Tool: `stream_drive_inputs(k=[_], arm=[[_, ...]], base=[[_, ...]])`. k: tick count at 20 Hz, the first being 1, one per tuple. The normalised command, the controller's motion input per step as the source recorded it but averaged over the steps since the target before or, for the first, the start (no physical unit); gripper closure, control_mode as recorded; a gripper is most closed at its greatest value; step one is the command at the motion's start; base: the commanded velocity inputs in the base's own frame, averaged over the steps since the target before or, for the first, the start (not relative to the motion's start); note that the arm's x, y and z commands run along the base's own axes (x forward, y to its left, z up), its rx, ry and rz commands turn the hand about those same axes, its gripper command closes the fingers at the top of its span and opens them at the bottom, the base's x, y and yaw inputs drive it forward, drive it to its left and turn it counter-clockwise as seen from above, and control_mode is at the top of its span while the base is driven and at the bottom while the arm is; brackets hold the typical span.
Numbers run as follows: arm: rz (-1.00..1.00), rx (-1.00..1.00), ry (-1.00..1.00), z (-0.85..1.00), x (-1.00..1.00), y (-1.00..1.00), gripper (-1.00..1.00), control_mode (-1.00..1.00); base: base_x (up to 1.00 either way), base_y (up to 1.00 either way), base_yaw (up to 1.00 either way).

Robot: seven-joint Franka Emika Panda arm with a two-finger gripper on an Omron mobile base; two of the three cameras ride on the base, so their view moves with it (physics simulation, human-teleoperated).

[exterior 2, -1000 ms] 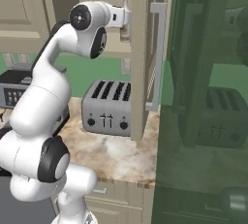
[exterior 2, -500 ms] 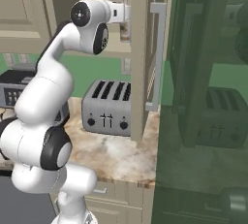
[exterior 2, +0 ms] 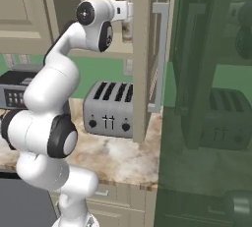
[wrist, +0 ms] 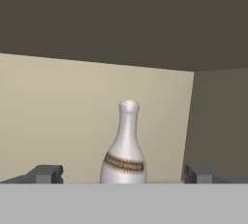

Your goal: There is a bowl on the dining counter. Grab a lemon wedge from the fridge and place it in the bowl. Then get the liquor bottle and glass cup from the cabinet and place them next to the bowl.

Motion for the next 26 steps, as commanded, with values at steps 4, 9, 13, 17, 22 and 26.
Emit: stream_drive_inputs(k=[4, 9, 13, 17, 22, 26], arm=[[0.0, 0.0, 0.0, 0.0, 0.16, 0.0, -1.0, -1.0], [0.0, 0.0, 0.0, 0.0, 0.15, 0.0, -1.0, -1.0], [0.0, 0.0, 0.0, 0.0, 0.2, 0.0, -1.0, -1.0], [0.0, 0.0, 0.02, 0.0, 0.23, 0.0, -1.0, -1.0], [0.0, 0.0, 0.04, -0.03, 0.12, -0.1, -1.0, -1.0], [0.0, 0.01, 0.0, -0.02, 0.04, -0.17, -1.0, -1.0]], base=[[0.0, 0.0, 0.0], [0.0, 0.0, 0.0], [0.0, 0.0, 0.0], [0.0, 0.0, 0.0], [0.0, 0.0, 0.0], [0.0, 0.0, 0.0]])
